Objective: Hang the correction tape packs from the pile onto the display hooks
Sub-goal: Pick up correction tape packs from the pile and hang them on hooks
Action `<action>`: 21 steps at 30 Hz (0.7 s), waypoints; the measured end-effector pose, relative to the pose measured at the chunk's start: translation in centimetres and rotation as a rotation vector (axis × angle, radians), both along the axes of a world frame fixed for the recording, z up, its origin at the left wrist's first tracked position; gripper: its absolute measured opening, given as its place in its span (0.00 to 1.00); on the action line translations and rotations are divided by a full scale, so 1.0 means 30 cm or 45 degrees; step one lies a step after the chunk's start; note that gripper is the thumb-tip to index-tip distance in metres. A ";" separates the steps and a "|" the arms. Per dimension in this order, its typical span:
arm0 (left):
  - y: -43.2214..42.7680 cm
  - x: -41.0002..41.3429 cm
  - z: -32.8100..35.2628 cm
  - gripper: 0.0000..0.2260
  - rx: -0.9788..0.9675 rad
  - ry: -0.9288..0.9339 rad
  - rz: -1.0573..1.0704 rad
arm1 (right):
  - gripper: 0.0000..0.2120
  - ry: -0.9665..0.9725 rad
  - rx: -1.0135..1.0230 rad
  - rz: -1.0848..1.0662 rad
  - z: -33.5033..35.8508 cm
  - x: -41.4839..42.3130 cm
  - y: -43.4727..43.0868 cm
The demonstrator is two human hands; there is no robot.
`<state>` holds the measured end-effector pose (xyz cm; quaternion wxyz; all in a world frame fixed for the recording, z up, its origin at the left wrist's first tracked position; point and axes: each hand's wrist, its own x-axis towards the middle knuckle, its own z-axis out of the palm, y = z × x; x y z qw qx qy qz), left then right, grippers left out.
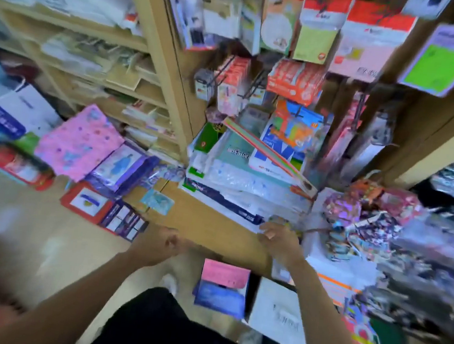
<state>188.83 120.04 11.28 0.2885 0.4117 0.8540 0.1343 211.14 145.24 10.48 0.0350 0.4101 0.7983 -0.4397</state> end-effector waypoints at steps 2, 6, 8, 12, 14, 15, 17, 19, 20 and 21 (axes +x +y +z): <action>-0.077 -0.028 -0.060 0.15 -0.081 -0.013 0.043 | 0.06 -0.089 -0.041 -0.070 -0.072 -0.022 -0.106; -0.227 -0.188 -0.197 0.05 -0.171 -0.146 0.162 | 0.06 -0.197 -0.114 -0.135 -0.200 -0.117 -0.302; -0.293 -0.280 -0.238 0.04 -0.176 -0.216 0.214 | 0.12 -0.272 -0.151 -0.116 -0.230 -0.200 -0.397; -0.479 -0.509 -0.312 0.05 -0.249 -0.329 0.254 | 0.08 -0.348 -0.227 -0.132 -0.286 -0.440 -0.586; -0.571 -0.621 -0.339 0.03 -0.278 -0.400 0.203 | 0.07 -0.412 -0.291 -0.075 -0.326 -0.550 -0.655; -0.616 -0.679 -0.348 0.02 -0.287 -0.418 0.185 | 0.08 -0.431 -0.318 -0.039 -0.332 -0.610 -0.689; -0.691 -0.782 -0.348 0.03 -0.268 -0.442 0.188 | 0.07 -0.441 -0.357 -0.018 -0.325 -0.735 -0.750; -0.735 -0.860 -0.352 0.05 -0.228 -0.440 0.247 | 0.07 -0.423 -0.391 -0.070 -0.320 -0.845 -0.779; -0.747 -0.894 -0.355 0.06 -0.215 -0.444 0.282 | 0.06 -0.411 -0.400 -0.093 -0.333 -0.896 -0.786; -0.758 -0.920 -0.368 0.07 -0.214 -0.459 0.327 | 0.06 -0.400 -0.414 -0.104 -0.347 -0.945 -0.786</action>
